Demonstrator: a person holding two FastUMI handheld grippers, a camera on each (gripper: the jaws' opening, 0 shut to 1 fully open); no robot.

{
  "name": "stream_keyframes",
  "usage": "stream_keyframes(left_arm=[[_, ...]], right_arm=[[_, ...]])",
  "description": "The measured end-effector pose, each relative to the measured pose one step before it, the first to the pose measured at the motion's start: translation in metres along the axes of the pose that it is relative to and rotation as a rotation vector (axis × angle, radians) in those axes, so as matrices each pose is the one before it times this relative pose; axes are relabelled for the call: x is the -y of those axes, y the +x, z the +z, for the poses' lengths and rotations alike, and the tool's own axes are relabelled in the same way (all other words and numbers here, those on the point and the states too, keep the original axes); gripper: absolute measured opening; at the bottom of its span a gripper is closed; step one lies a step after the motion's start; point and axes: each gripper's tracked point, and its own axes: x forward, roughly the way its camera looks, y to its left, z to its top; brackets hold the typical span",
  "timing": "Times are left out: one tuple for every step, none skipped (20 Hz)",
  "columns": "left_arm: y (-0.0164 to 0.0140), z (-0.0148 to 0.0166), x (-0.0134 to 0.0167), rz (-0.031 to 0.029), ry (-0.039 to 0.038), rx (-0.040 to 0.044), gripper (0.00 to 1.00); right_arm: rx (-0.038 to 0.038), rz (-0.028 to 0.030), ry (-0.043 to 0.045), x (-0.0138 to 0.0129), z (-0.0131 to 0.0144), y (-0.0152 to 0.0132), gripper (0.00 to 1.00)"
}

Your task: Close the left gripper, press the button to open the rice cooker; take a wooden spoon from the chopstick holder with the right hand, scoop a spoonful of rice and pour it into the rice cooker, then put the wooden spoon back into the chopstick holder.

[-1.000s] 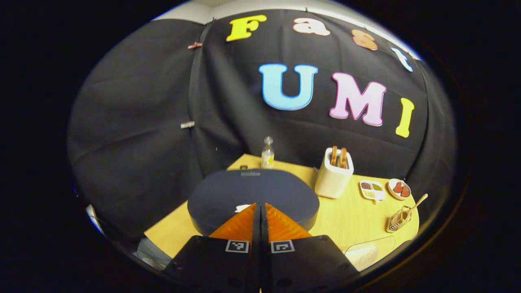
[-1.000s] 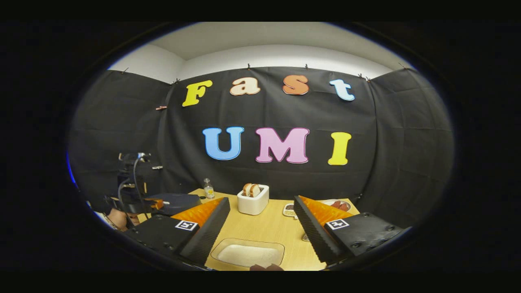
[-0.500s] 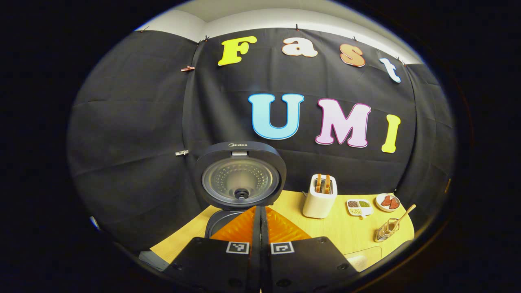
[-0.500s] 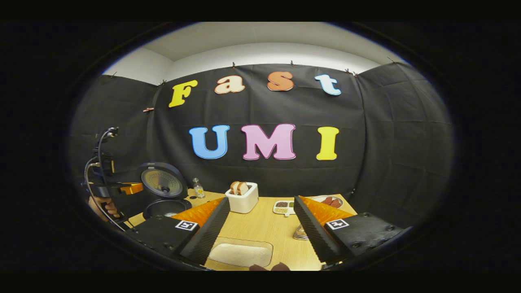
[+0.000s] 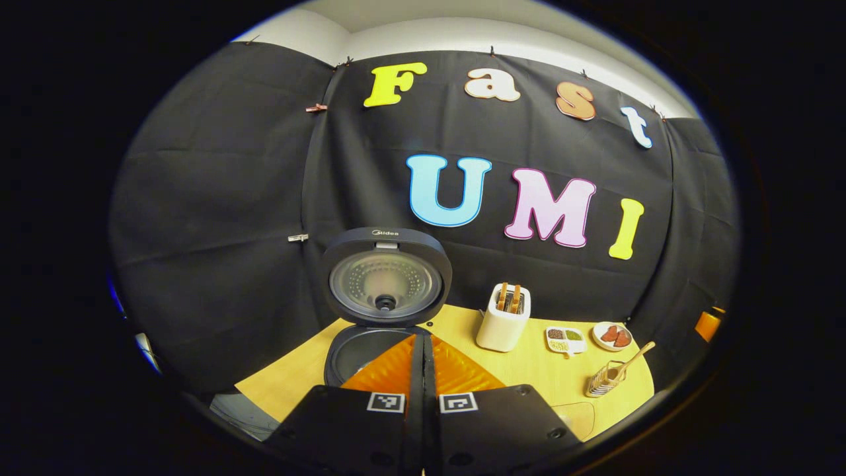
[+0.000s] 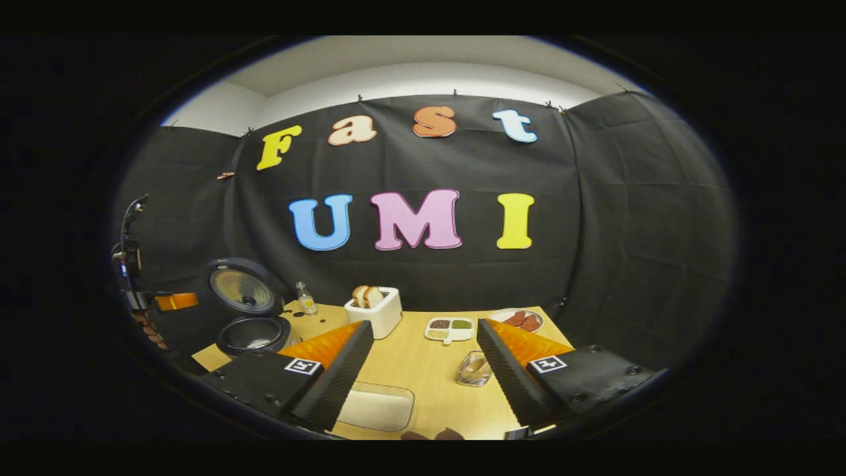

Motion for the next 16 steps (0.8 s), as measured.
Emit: stream_keyframes(left_arm=[[-0.00422, -0.00110, 0.00224, 0.00164, -0.00409, 0.00085, 0.05], [-0.00377, -0.00223, 0.00199, 0.00114, -0.00428, -0.00369, 0.05], [-0.00283, -0.00162, 0.00148, 0.00181, -0.00445, -0.00417, 0.05], [-0.00293, -0.00286, 0.00217, 0.00374, -0.00299, -0.00325, 0.05], [-0.00248, -0.00072, 0.00181, 0.00039, -0.00509, -0.00257, 0.05], [-0.00247, -0.00210, 0.00449, -0.01105, -0.01003, -0.00442, 0.05], [-0.00381, -0.00213, 0.00582, -0.00951, -0.01020, -0.00302, 0.05], [-0.00236, -0.00191, 0.00302, -0.00789, -0.00672, -0.00112, 0.05], [-0.00224, -0.00094, 0.00281, -0.00275, -0.00105, -0.00022, 0.05], [-0.00231, -0.00147, 0.00291, -0.00571, -0.00050, -0.00131, 0.05], [-0.00192, -0.00151, 0.00376, -0.00814, 0.00100, -0.00261, 0.05], [-0.00184, -0.00202, 0.00258, -0.00219, 0.00598, -0.00309, 0.05], [-0.00181, 0.00030, 0.00144, 0.00117, 0.00858, 0.00042, 0.05], [-0.00149, -0.00004, 0.00173, 0.00308, 0.00603, 0.00305, 0.05], [-0.00215, 0.00168, 0.00083, 0.00282, 0.00060, 0.00482, 0.05], [-0.00138, -0.00016, 0.00085, 0.00444, -0.00078, 0.00364, 0.05]], right_arm=[[-0.00301, -0.00313, 0.00628, 0.00684, -0.00184, 0.00400, 0.98], [-0.00246, 0.00083, 0.01018, 0.00600, -0.00125, 0.00465, 0.98], [-0.00172, 0.00100, 0.01300, 0.00500, -0.00161, 0.00375, 0.98], [-0.00486, -0.00477, 0.01185, 0.00720, -0.00309, 0.00495, 0.98], [-0.01095, -0.00822, 0.01016, 0.00856, -0.00460, 0.00534, 0.97], [-0.01063, -0.00852, 0.01097, 0.00789, -0.00547, 0.00553, 0.98], [-0.00808, -0.00713, 0.00895, 0.00802, -0.00422, 0.00624, 0.97], [-0.01105, -0.01040, 0.00556, 0.00871, -0.00693, 0.00559, 0.97], [-0.00942, -0.00796, 0.00788, 0.00885, -0.00623, 0.00807, 0.97], [-0.01827, -0.01029, 0.01538, 0.01010, -0.00853, 0.00832, 0.98], [-0.02062, -0.00826, 0.02233, 0.00909, -0.00919, 0.00914, 0.98], [-0.01801, -0.01386, 0.02408, 0.01015, -0.00812, 0.00995, 0.98], [-0.01870, -0.01647, 0.02330, 0.01215, -0.00908, 0.01105, 0.98], [-0.01806, -0.01363, 0.02128, 0.01076, -0.00886, 0.01086, 0.98], [-0.01782, -0.01336, 0.01555, 0.00934, -0.00894, 0.01216, 0.99], [-0.01363, -0.00816, 0.00934, 0.00730, -0.00659, 0.01290, 0.98]])
